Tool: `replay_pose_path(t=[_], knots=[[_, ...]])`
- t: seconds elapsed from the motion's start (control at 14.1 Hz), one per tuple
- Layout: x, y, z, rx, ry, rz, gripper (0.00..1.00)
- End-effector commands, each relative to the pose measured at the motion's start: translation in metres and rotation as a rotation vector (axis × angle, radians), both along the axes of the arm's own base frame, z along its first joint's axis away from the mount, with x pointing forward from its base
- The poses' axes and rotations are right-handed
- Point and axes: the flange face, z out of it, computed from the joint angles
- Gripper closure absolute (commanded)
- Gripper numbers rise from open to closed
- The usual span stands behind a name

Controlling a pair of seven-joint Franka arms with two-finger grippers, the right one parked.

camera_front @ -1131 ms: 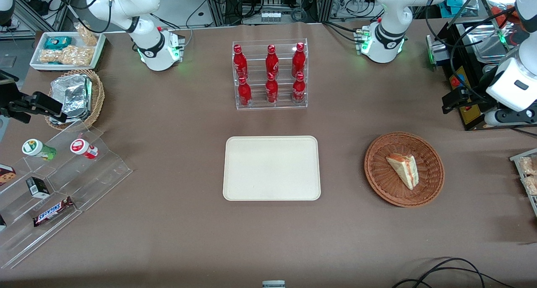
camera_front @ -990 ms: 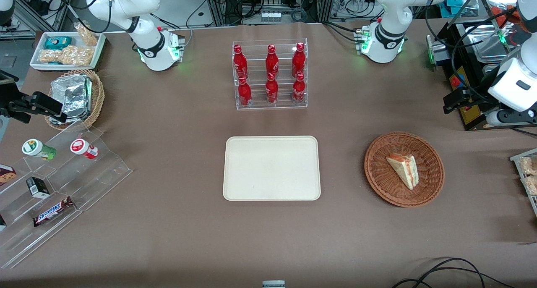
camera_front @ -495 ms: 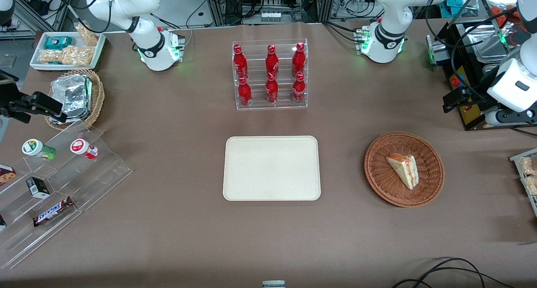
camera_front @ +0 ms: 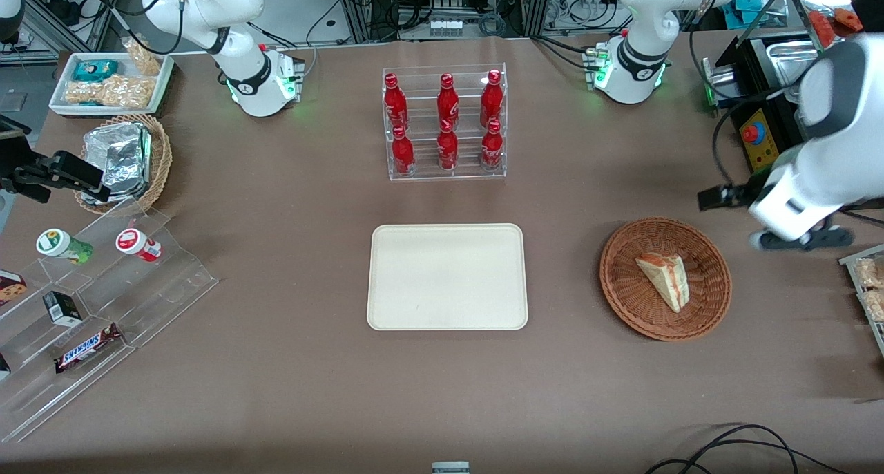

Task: Place sandwich from basket to tray
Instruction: 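Lower the open left gripper over the sandwich in the wicker basket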

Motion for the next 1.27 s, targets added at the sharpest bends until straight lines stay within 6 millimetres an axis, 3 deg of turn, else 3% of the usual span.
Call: replay_pose_path(t=[0.0, 0.21, 0.42, 0.71, 0.92, 1.13, 1.2], knots=[[-0.007, 0.002, -0.042, 0.005, -0.036, 0.009, 0.0], [-0.005, 0.001, -0.092, 0.025, -0.076, 0.146, 0.0], [0.006, 0.0, -0.135, 0.067, -0.117, 0.43, 0.0], [0.02, -0.001, -0.183, 0.092, -0.158, 0.713, 0.0], [0.022, -0.002, -0.204, 0.097, -0.151, 0.751, 0.02], [0.011, -0.001, -0.215, 0.11, -0.122, 0.739, 0.82], [0.01, -0.001, -0.215, 0.111, -0.116, 0.727, 0.89]])
